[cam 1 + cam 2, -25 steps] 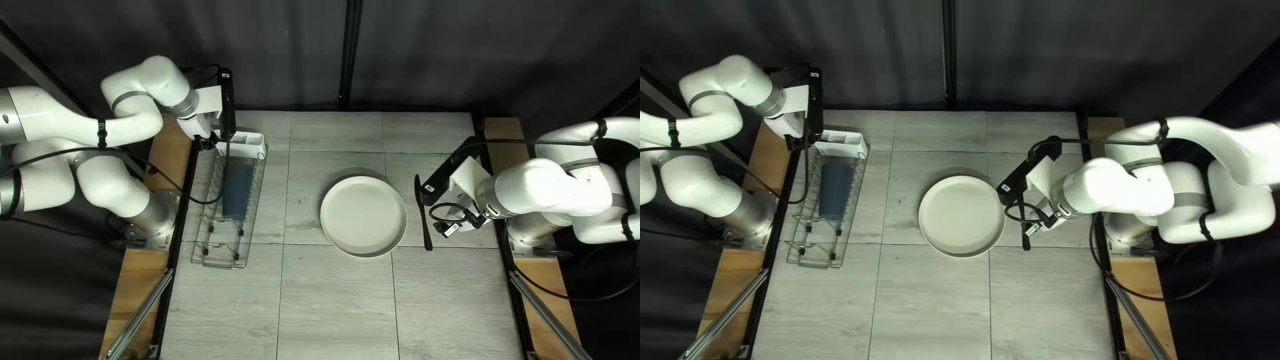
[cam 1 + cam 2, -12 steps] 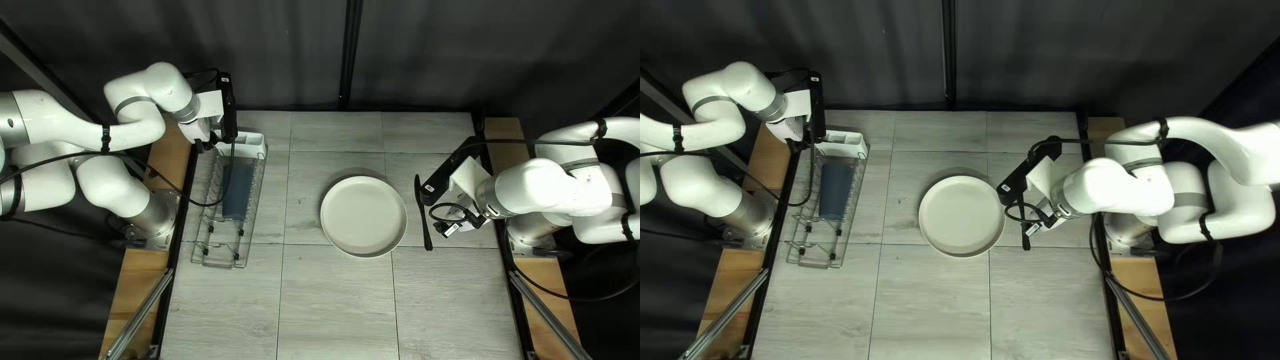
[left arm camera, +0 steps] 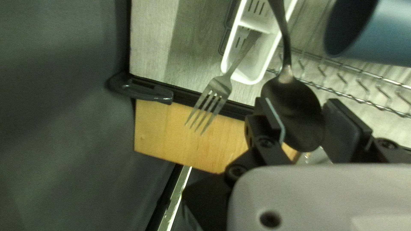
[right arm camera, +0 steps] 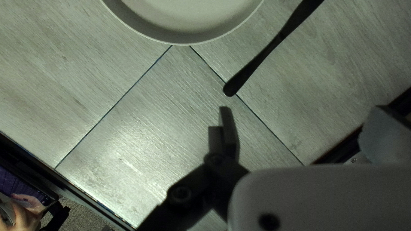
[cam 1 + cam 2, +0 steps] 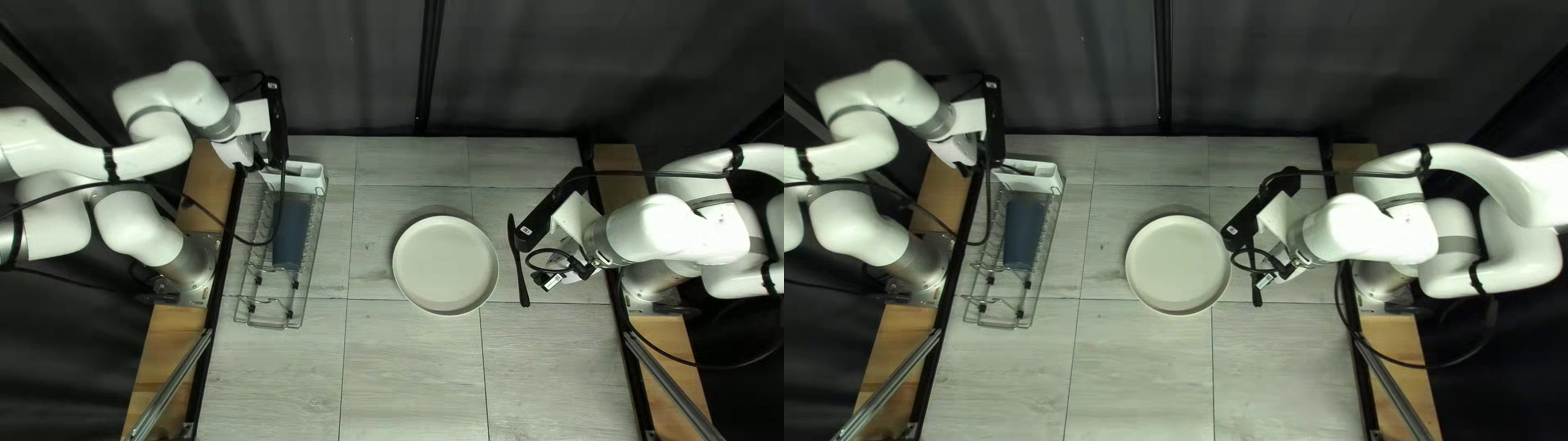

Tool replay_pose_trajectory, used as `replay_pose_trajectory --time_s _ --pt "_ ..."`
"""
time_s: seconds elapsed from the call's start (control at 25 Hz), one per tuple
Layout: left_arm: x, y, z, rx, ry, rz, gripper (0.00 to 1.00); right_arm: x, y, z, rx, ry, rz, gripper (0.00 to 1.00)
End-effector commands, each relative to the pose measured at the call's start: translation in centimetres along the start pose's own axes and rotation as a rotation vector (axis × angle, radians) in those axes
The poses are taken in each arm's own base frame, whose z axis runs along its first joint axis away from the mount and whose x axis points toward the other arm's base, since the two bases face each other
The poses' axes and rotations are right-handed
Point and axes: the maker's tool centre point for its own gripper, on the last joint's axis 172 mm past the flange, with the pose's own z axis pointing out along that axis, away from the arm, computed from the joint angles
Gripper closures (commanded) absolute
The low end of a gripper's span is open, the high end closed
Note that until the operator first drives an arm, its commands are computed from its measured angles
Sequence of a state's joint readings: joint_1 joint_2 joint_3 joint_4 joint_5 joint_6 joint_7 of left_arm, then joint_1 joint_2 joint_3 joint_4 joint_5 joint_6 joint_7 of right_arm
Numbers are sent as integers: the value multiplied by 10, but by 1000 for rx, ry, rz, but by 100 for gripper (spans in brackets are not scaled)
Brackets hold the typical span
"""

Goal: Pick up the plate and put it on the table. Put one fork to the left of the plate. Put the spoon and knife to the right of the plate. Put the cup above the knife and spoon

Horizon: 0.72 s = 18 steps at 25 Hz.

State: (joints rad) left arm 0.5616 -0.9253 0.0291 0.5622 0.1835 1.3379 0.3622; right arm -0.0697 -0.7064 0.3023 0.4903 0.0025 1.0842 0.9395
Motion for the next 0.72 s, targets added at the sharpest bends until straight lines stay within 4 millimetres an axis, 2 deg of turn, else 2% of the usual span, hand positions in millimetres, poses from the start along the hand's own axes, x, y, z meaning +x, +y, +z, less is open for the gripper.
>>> replay_pose_trajectory --time_s 0.04,0.12,0.28,0.36,0.44,0.56,0.72 --pt "22 6 -55 -3 57 57 100 0 0 0 0 0 0 0" --pt "34 8 -70 -3 83 81 100 0 0 0 0 0 0 0" --pt "61 21 -80 -27 133 131 100 0 0 0 0 0 0 0" --pt "83 32 -78 -46 153 164 100 0 0 0 0 0 0 0" --pt "113 47 -74 -79 177 213 100 0 0 0 0 0 0 0" --pt "137 64 -72 -113 200 262 100 0 0 0 0 0 0 0" --pt "189 107 -61 -155 258 345 100 0 0 0 0 0 0 0"
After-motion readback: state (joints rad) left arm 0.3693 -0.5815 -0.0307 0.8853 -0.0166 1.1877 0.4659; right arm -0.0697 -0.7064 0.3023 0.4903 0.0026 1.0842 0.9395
